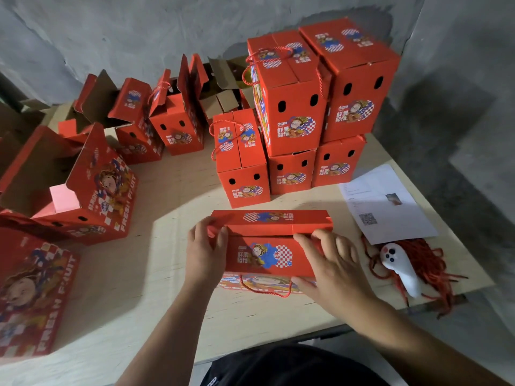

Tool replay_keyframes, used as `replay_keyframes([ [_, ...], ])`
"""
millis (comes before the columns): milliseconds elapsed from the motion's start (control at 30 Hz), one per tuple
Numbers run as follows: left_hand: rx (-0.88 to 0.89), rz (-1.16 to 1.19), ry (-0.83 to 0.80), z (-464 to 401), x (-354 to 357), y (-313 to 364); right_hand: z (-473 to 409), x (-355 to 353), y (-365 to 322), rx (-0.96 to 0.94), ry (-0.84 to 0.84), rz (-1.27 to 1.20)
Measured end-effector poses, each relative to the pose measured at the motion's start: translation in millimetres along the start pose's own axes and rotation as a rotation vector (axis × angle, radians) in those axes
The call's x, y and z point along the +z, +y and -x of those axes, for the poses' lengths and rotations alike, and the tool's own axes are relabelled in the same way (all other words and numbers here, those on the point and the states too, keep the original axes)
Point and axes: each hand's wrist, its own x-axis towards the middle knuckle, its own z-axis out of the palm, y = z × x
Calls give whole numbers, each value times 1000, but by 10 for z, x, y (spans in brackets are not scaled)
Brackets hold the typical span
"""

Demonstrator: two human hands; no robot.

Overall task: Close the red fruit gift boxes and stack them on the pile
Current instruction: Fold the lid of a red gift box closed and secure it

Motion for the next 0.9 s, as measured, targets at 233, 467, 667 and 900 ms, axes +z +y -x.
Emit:
replay_keyframes([
  [233,495,-461,-183,-302,-239,47,43,38,50,23,-48,-161],
  [467,309,-688,-481,-560,-182,377,-93,129,137,116,113,-103],
  [667,-47,-220,-671,-102,-64,598,-340,152,279,485,-86,-566],
  [900,-331,254,-717,338,1,226,-291,229,85,366,-274,-204],
])
